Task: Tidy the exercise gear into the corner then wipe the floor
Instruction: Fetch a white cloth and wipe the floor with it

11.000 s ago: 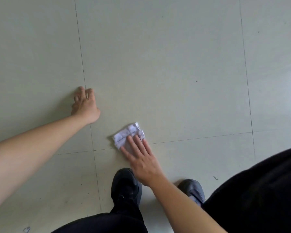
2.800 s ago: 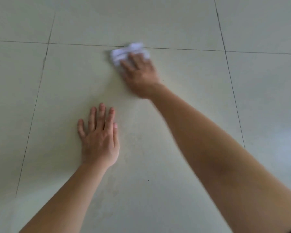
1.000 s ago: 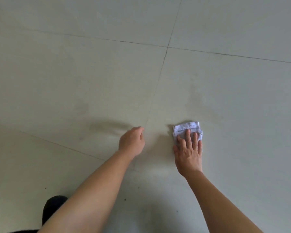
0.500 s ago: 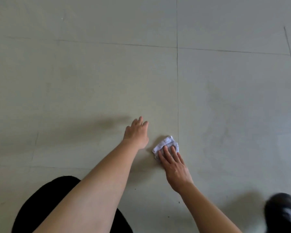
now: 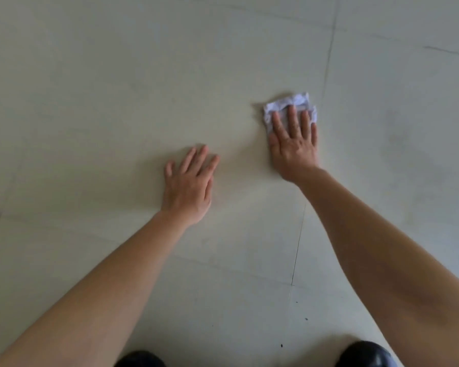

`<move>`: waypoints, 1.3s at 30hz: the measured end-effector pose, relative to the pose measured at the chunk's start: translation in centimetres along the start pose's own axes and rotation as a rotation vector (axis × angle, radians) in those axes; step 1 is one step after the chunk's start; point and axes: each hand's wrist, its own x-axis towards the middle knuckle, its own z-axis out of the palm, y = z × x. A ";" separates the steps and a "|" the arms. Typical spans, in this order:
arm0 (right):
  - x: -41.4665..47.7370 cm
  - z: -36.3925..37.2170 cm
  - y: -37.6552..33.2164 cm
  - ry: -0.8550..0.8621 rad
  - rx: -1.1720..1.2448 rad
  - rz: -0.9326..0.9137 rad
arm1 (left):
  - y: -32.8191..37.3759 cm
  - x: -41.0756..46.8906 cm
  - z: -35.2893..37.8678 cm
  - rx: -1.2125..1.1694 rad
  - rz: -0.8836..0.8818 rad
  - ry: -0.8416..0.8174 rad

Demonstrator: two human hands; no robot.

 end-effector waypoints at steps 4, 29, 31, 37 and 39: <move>-6.3 1.9 -1.7 0.047 -0.052 -0.307 | -0.6 -1.5 0.1 -0.048 -0.096 0.037; -16.5 4.0 -7.4 -0.127 -0.091 -0.944 | -7.0 -8.2 -0.7 -0.062 -0.433 0.103; -18.4 3.9 -6.8 -0.244 -0.121 -1.124 | -7.6 -8.0 -1.0 -0.060 -0.458 0.124; -3.4 2.5 -5.1 0.092 -0.169 -0.882 | -10.4 -8.1 -2.3 -0.024 -0.541 0.017; -0.2 0.2 -5.8 0.025 -0.042 -0.395 | -11.6 -8.1 -3.1 -0.024 -0.551 -0.046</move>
